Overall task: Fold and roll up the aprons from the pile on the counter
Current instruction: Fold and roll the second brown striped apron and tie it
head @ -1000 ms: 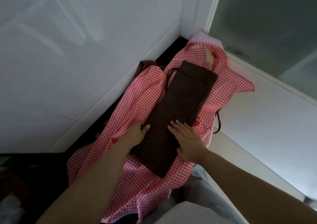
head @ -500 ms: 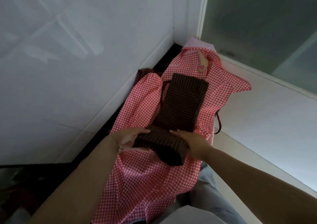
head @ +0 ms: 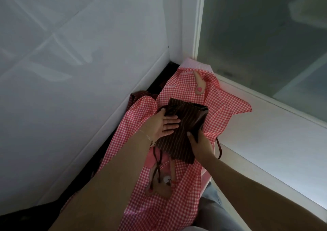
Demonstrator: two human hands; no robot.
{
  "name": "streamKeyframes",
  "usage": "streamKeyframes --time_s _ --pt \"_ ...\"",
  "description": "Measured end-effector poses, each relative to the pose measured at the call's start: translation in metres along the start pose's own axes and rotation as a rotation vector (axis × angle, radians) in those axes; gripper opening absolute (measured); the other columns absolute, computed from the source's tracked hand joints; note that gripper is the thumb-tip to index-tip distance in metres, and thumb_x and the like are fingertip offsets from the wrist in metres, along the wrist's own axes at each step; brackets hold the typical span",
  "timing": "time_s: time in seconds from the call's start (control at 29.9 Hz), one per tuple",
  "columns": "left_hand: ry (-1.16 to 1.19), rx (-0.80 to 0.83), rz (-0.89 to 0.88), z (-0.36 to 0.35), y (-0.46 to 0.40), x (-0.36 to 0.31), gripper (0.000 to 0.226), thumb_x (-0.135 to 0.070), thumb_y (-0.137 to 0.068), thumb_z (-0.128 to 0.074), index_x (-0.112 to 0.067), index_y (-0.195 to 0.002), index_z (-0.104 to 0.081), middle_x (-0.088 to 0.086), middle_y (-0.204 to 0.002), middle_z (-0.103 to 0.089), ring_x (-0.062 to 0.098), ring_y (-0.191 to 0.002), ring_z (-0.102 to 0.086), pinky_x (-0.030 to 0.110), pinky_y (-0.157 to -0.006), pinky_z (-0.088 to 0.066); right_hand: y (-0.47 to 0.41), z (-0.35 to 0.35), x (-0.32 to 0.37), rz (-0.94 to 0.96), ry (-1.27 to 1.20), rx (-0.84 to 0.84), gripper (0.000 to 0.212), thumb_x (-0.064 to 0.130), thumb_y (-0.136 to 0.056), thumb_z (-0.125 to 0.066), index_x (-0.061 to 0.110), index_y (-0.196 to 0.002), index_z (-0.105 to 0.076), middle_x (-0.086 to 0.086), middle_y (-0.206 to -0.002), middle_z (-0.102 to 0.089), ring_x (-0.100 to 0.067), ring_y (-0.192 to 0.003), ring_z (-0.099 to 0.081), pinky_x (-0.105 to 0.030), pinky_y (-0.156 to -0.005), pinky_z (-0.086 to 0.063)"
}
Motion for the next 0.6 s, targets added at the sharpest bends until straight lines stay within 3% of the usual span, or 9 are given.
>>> streamKeyframes --time_s 0.07,0.13,0.2,0.27,0.37,0.5,0.6 --pt "-0.061 -0.024 -0.076 -0.001 -0.007 -0.006 0.054 -0.049 -0.102 -0.023 -0.013 -0.103 -0.063 0.006 -0.107 -0.069 0.018 -0.097 -0.065 0.033 -0.085 -0.051 -0.004 0.003 -0.005 -0.036 0.007 -0.047 0.043 0.04 -0.1 -0.038 0.017 -0.137 -0.044 -0.006 -0.115 -0.065 -0.024 -0.096 -0.063 -0.036 -0.08 -0.052" --pt "-0.268 -0.141 -0.328 0.007 -0.01 -0.013 0.035 -0.042 -0.101 -0.035 -0.017 -0.106 -0.059 0.007 -0.115 -0.065 0.019 -0.099 -0.063 0.04 -0.091 -0.051 -0.01 0.004 -0.012 -0.082 0.009 -0.061 0.042 0.041 -0.101 -0.033 0.016 -0.132 -0.046 -0.006 -0.106 -0.065 -0.023 -0.088 -0.062 -0.038 -0.077 -0.054" --pt "-0.828 -0.308 -0.775 0.005 0.005 -0.016 0.03 -0.037 -0.096 -0.048 -0.017 -0.117 -0.058 0.004 -0.123 -0.059 0.018 -0.11 -0.057 0.041 -0.099 -0.046 -0.014 0.002 -0.016 -0.12 -0.06 -0.055 0.038 0.042 -0.101 -0.031 0.018 -0.121 -0.053 -0.002 -0.096 -0.064 -0.019 -0.083 -0.063 -0.04 -0.075 -0.055" --pt "-1.348 -0.309 -1.088 -0.019 0.013 0.01 0.042 -0.039 -0.095 -0.048 -0.017 -0.13 -0.055 0.003 -0.138 -0.051 0.021 -0.128 -0.045 0.039 -0.11 -0.034 -0.016 -0.001 -0.024 -0.176 -0.177 -0.048 0.034 0.044 -0.1 -0.033 0.02 -0.105 -0.057 -0.002 -0.091 -0.066 -0.019 -0.08 -0.065 -0.042 -0.074 -0.056" --pt "-1.718 -0.144 -1.078 -0.03 -0.003 0.053 0.054 -0.048 -0.096 -0.038 -0.024 -0.144 -0.04 0.0 -0.155 -0.031 0.023 -0.143 -0.026 0.044 -0.116 -0.018 -0.013 0.0 -0.033 -0.229 -0.265 -0.069 0.031 0.035 -0.1 -0.04 0.015 -0.093 -0.062 -0.004 -0.085 -0.068 -0.019 -0.078 -0.066 -0.038 -0.071 -0.056" --pt "-1.817 -0.053 -0.97 -0.016 -0.025 0.073 0.06 -0.056 -0.096 -0.026 -0.027 -0.148 -0.031 -0.001 -0.157 -0.024 0.024 -0.143 -0.022 0.047 -0.114 -0.018 -0.012 0.004 -0.036 -0.225 -0.205 -0.099 0.032 0.029 -0.096 -0.053 0.005 -0.076 -0.062 -0.006 -0.069 -0.064 -0.021 -0.064 -0.06 -0.036 -0.059 -0.049" --pt "-1.841 0.009 -0.872 -0.011 -0.033 0.077 0.06 -0.058 -0.098 -0.011 -0.029 -0.149 -0.025 -0.002 -0.157 -0.024 0.024 -0.142 -0.026 0.046 -0.115 -0.026 -0.016 0.009 -0.039 -0.226 -0.136 -0.127 0.019 0.029 -0.091 -0.06 0.011 -0.089 -0.059 -0.003 -0.082 -0.063 -0.022 -0.077 -0.062 -0.038 -0.067 -0.053"
Point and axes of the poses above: each hand's wrist, its own y-axis away from the middle knuckle, its own z-axis out of the back of the hand, x = y × z, the point moved 8 cm from there along -y, towards the middle knuckle
